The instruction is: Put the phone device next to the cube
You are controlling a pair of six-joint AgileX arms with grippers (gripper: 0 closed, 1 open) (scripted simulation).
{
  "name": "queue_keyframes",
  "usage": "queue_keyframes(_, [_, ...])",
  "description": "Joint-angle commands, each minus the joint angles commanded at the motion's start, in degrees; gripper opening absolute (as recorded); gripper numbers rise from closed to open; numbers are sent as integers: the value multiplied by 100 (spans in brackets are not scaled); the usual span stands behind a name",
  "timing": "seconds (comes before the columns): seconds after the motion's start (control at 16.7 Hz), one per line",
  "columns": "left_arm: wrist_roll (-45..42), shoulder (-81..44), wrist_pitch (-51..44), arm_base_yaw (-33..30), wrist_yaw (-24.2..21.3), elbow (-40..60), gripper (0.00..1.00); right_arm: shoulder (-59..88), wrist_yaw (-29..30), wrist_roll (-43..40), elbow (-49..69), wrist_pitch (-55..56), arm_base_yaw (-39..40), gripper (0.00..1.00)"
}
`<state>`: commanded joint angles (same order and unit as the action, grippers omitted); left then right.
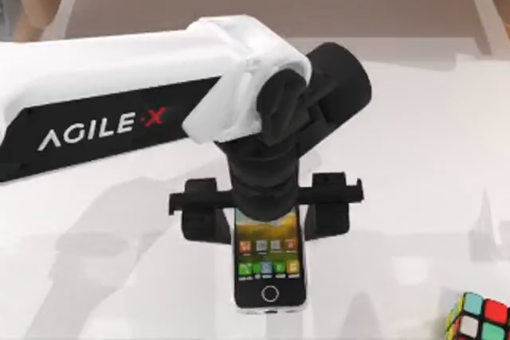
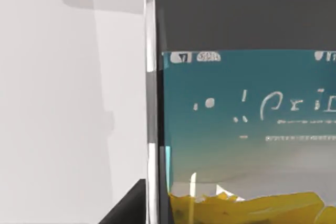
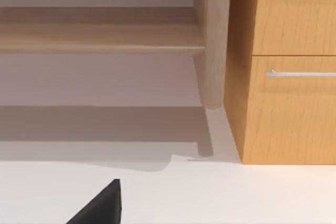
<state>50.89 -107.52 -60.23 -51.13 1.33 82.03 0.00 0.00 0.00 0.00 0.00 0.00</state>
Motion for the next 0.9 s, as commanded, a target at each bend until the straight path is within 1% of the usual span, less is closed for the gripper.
queue_keyframes(0.24, [1006,-449,-245,-1082,31,476,0,0,0,0,0,0,0,100])
queue_keyframes(0.42, [1458,-654,-355,-1567,46,693,0,0,0,0,0,0,0,100])
queue_keyframes(0.54, [1587,-714,-386,-1707,50,755,0,0,0,0,0,0,0,100])
queue_keyframes(0.9, [1576,-694,-378,-1690,48,742,0,0,0,0,0,0,0,100])
